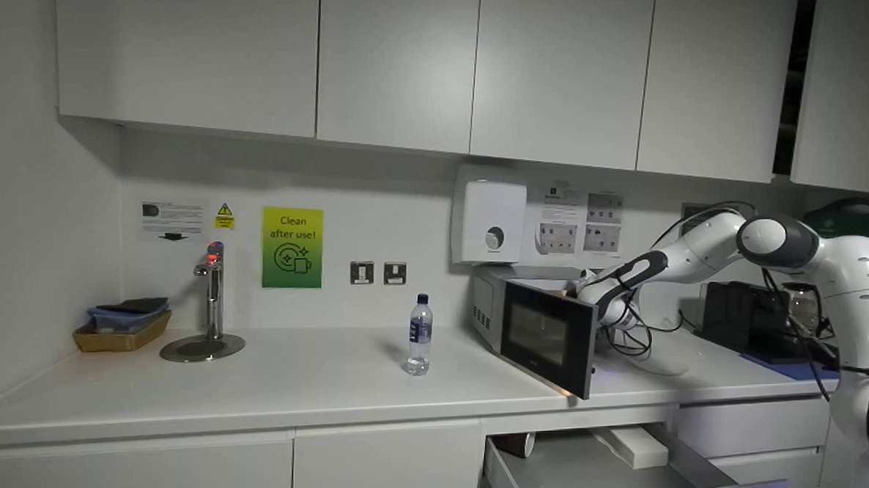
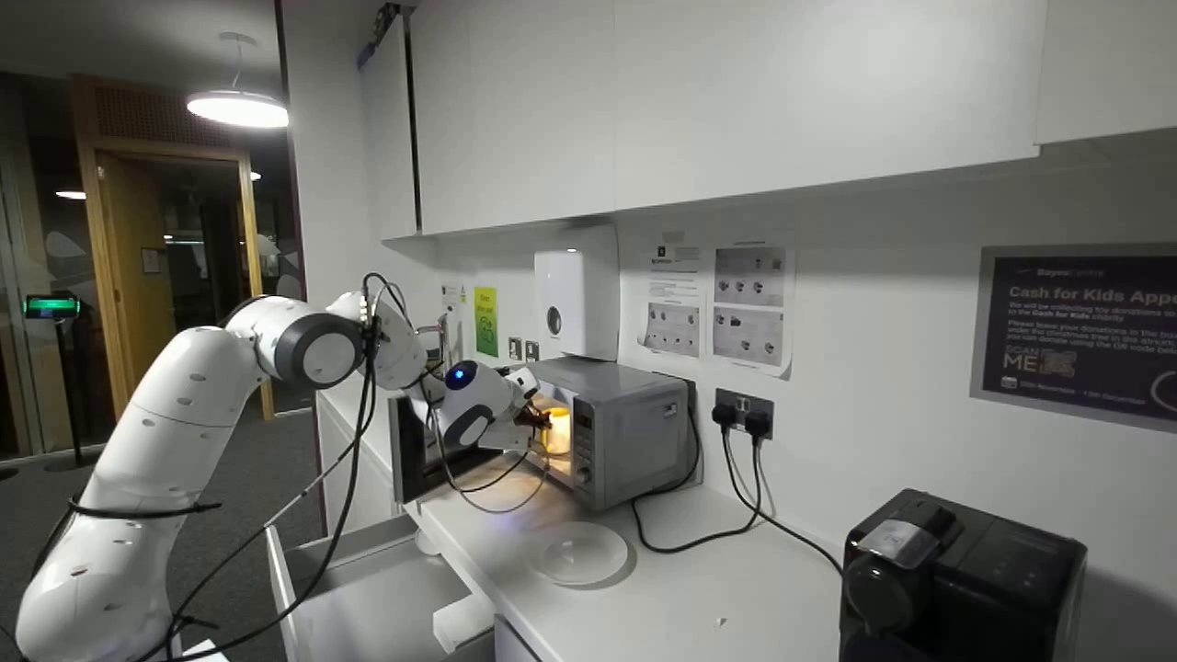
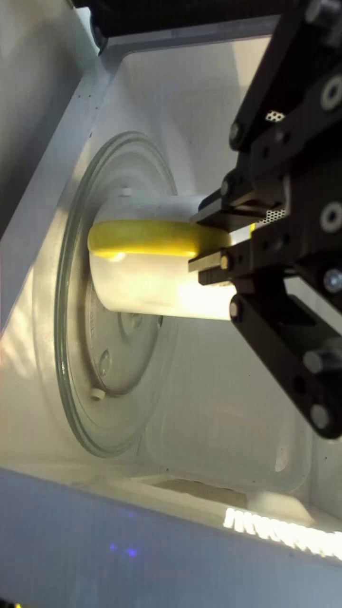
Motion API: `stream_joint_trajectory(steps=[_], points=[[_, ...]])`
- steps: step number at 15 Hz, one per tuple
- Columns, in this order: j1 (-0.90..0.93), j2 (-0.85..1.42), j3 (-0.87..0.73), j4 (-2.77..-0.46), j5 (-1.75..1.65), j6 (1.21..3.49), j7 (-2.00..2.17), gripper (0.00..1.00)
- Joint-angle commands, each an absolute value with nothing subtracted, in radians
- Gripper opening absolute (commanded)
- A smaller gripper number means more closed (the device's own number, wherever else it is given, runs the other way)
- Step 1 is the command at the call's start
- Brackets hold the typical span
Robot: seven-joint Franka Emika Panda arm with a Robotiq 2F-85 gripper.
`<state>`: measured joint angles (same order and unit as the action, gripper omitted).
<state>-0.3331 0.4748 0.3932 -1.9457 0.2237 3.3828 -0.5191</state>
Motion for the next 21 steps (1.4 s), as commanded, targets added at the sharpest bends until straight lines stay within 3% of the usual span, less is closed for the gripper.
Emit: stream_joint_trajectory(steps=[1, 21], points=[[-0.31, 0.384, 0.364, -2.016, 0.258, 3.4, -0.506, 0.04], [-0.321, 0.155, 0.38, -2.286, 0.337, 3.425, -0.5, 0.04]])
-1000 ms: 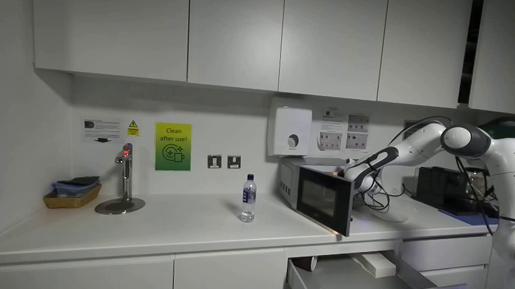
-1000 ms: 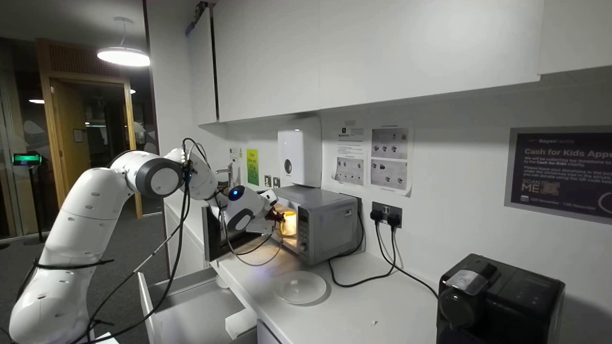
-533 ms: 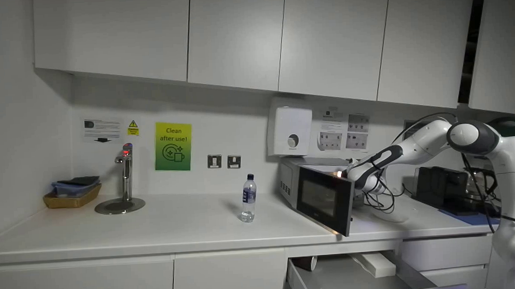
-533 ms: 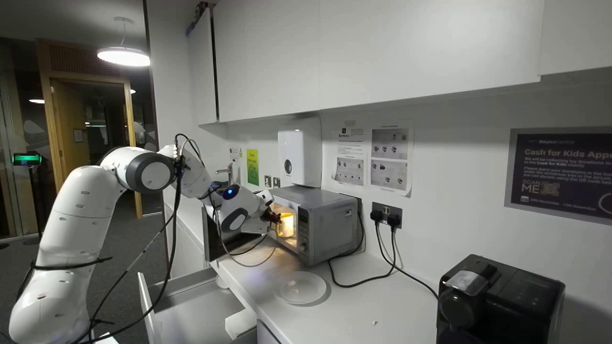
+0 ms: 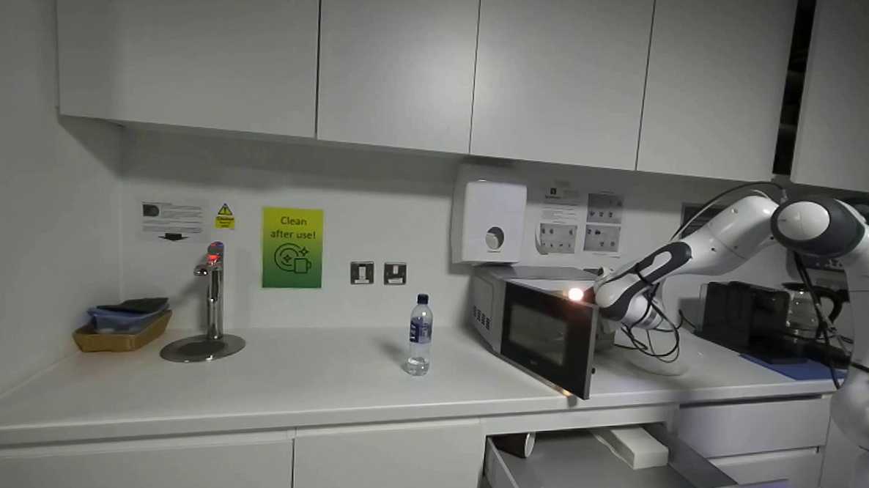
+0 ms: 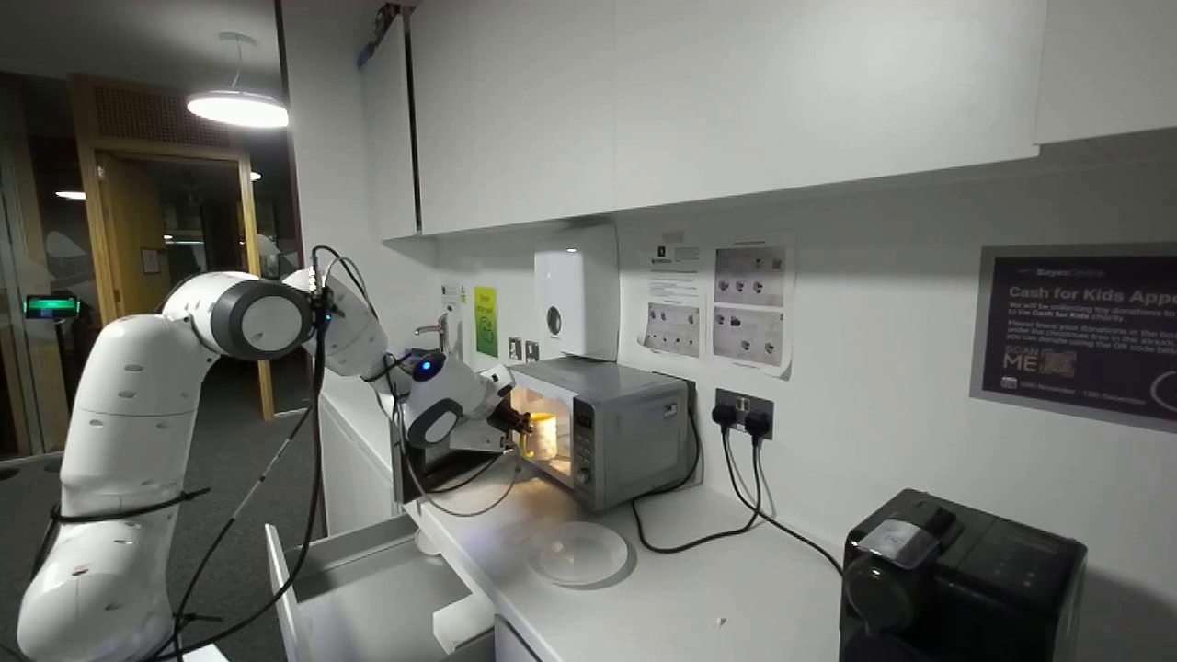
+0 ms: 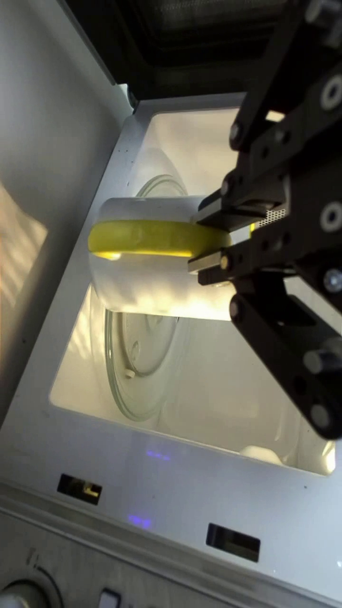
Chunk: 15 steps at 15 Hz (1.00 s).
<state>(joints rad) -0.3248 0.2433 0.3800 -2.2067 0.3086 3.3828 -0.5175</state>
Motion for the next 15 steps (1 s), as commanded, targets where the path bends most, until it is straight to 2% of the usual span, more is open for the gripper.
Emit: stream_joint_trajectory(steps=[1, 8, 9, 10, 11, 15], points=[[-0.32, 0.144, 0.38, -2.299, 0.34, 3.428, -0.5, 0.04], [-0.323, 0.062, 0.392, -2.391, 0.353, 3.467, -0.494, 0.04], [-0.194, 0.041, 0.235, -2.416, 0.21, 3.475, -0.353, 0.04], [-0.178, 0.029, 0.215, -2.432, 0.19, 3.488, -0.335, 0.04], [-0.243, 0.022, 0.299, -2.442, 0.277, 3.5, -0.411, 0.04], [-0.221, -0.067, 0.277, -2.479, 0.3, 3.454, -0.412, 0.04]])
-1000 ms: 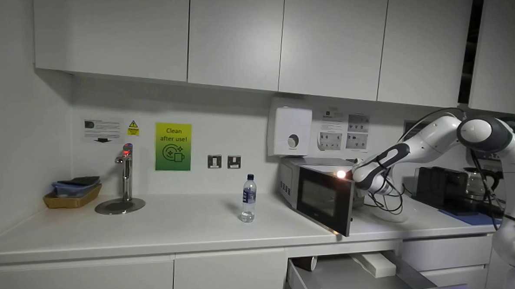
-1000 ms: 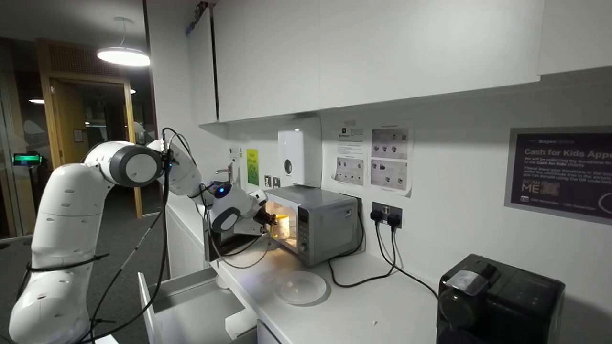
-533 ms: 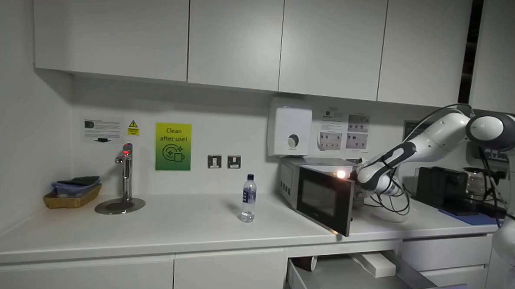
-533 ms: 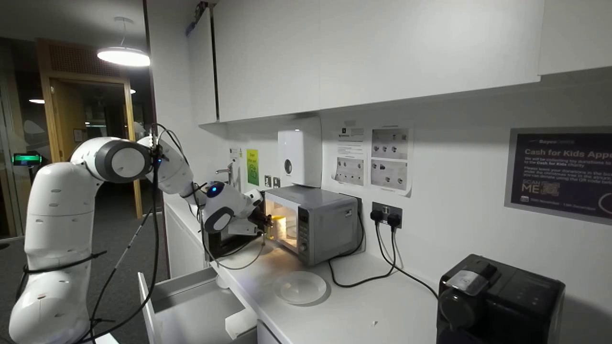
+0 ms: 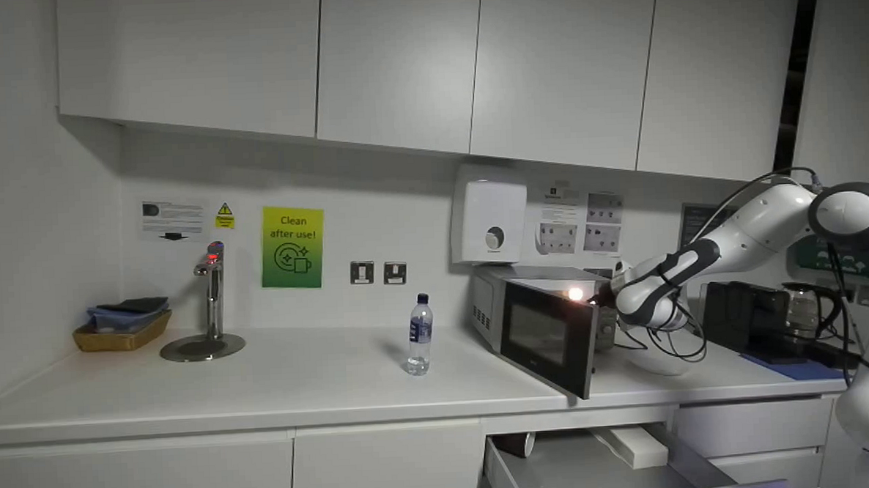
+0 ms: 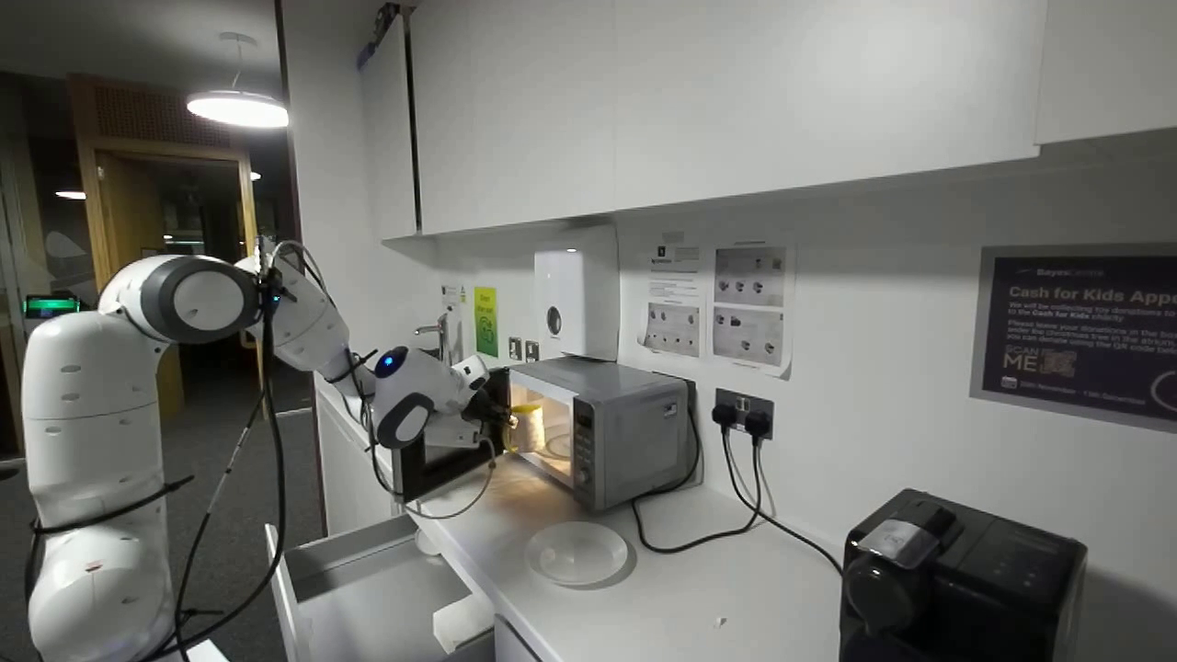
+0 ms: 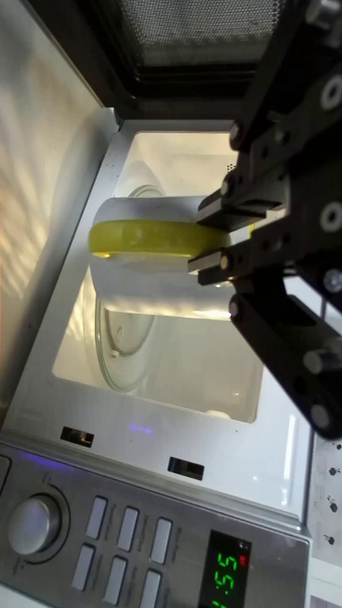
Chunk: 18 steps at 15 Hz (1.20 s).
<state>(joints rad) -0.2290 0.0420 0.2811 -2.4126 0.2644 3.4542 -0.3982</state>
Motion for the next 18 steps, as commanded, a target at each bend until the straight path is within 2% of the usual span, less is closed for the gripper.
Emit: stream_joint_trajectory(steps=[1, 18], points=[[-0.222, -0.084, 0.279, -2.492, 0.308, 3.454, -0.415, 0.04], [-0.246, -0.349, 0.306, -2.71, 0.341, 3.297, -0.378, 0.04]])
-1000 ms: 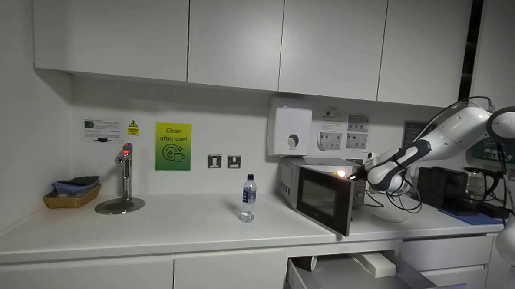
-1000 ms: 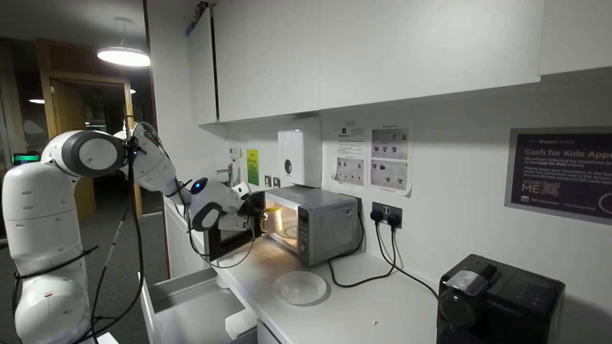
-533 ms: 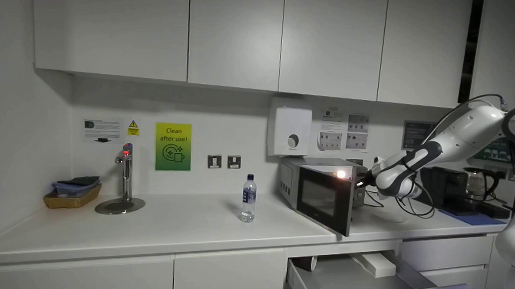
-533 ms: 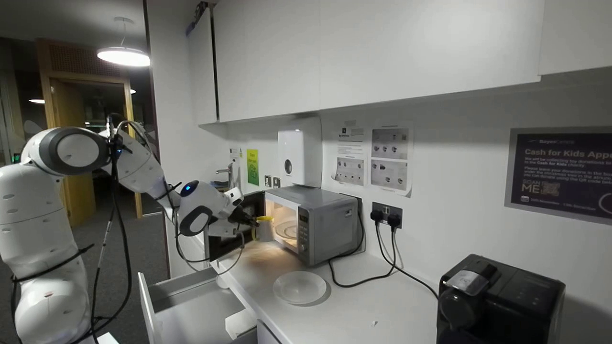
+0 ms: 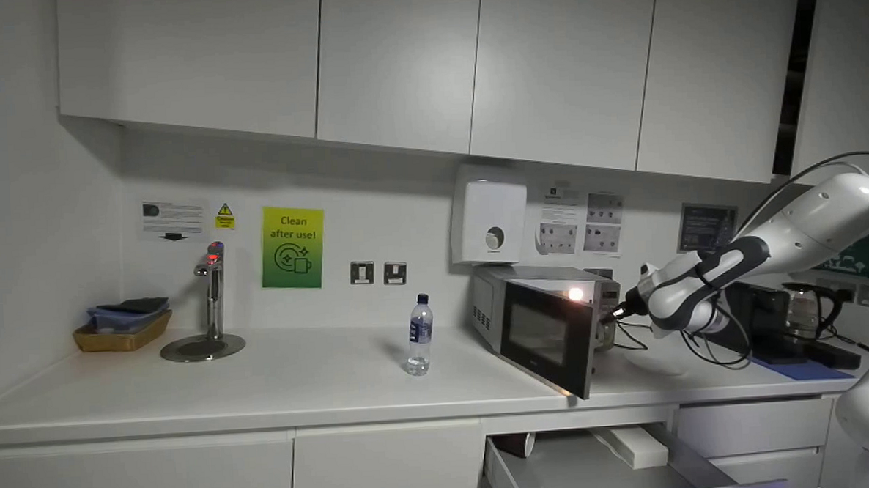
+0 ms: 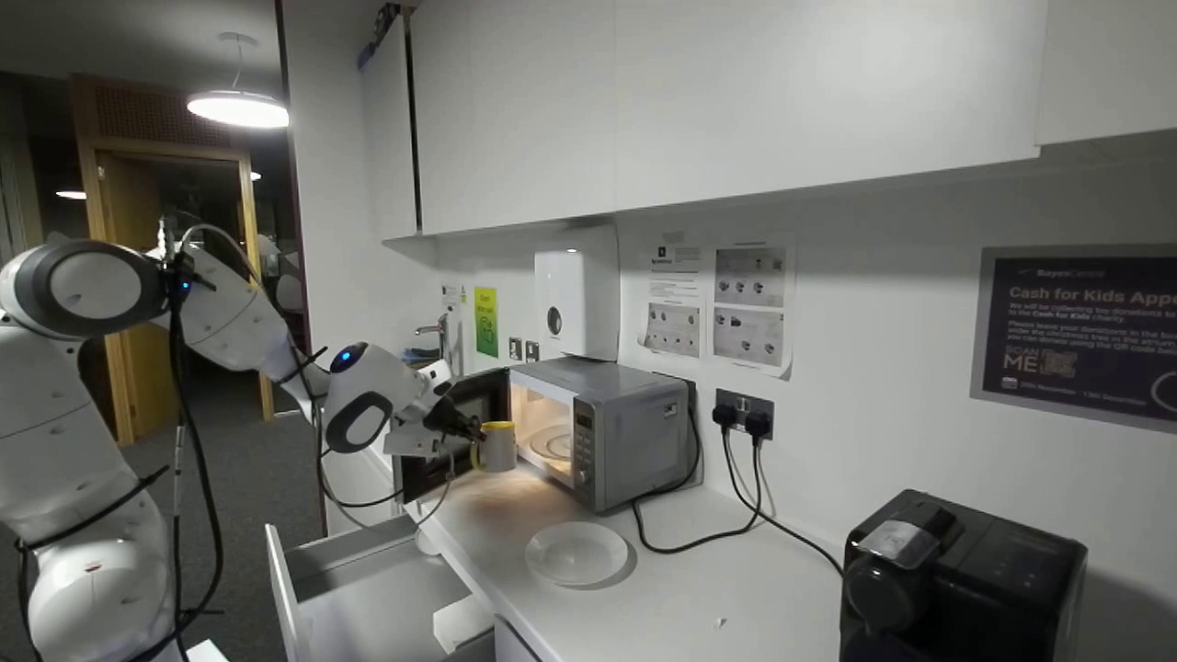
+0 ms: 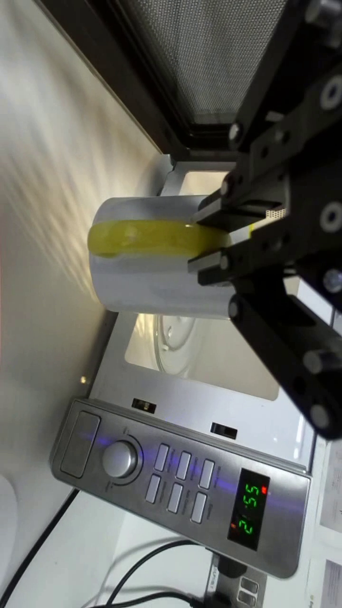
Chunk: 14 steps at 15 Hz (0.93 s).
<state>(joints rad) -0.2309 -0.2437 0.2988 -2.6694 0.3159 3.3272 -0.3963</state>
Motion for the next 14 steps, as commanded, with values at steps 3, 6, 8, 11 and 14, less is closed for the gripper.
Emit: stream_joint_trajectory(steps=[3, 6, 8, 11, 14], points=[[-0.21, -0.348, 0.262, -2.68, 0.339, 3.263, -0.383, 0.04], [-0.226, -0.31, 0.28, -2.686, 0.327, 3.287, -0.395, 0.18], [-0.225, -0.311, 0.278, -2.686, 0.327, 3.287, -0.395, 0.18], [-0.227, -0.305, 0.276, -2.685, 0.325, 3.285, -0.398, 0.04], [-0.24, -0.297, 0.267, -2.692, 0.321, 3.287, -0.405, 0.04]])
